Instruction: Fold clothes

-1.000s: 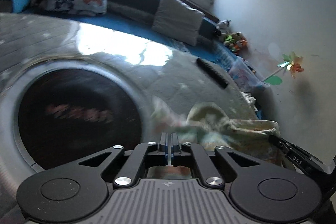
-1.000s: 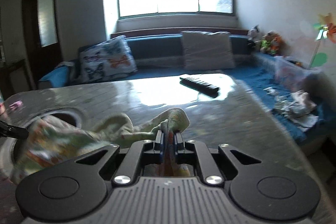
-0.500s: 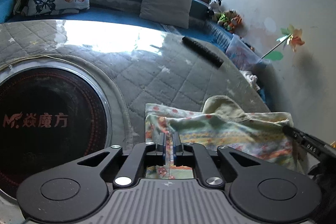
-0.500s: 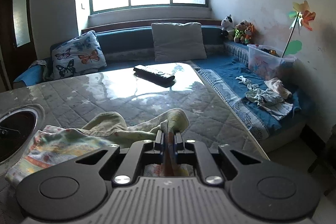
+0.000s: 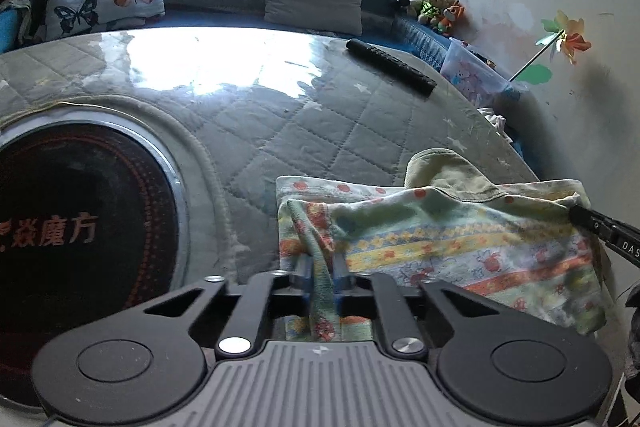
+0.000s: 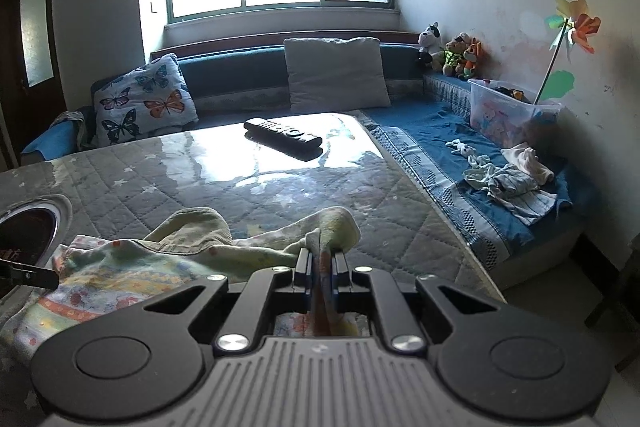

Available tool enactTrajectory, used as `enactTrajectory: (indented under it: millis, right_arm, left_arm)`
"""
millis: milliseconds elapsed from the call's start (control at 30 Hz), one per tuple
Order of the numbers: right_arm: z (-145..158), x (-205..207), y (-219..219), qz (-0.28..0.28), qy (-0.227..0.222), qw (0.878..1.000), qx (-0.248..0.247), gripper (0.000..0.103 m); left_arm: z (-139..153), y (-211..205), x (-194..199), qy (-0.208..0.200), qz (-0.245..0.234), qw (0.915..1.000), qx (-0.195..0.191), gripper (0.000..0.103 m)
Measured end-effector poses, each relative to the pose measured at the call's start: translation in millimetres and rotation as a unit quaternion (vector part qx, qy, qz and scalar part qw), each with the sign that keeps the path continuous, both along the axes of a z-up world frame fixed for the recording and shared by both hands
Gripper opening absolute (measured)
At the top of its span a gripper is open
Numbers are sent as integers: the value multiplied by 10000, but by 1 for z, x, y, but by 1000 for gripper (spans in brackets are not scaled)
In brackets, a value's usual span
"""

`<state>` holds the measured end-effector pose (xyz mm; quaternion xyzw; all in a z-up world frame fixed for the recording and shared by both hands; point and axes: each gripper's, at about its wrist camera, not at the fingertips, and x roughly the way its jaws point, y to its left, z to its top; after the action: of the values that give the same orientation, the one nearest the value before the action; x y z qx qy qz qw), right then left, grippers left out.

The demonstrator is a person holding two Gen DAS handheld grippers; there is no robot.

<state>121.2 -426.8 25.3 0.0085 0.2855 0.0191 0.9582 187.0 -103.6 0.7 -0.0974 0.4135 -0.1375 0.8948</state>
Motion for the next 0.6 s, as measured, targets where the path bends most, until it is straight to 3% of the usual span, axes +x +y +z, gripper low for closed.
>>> enactTrajectory:
  millis: [367, 600]
  right_arm:
    - [-5, 9, -14, -398, 140, 9990, -111, 9]
    - [-13, 7, -18, -469, 302, 9984, -77, 21]
  left_arm:
    - [3, -40, 10, -246, -313, 9983, 435, 5]
    - [2, -43, 13, -188, -289, 9983, 474, 9]
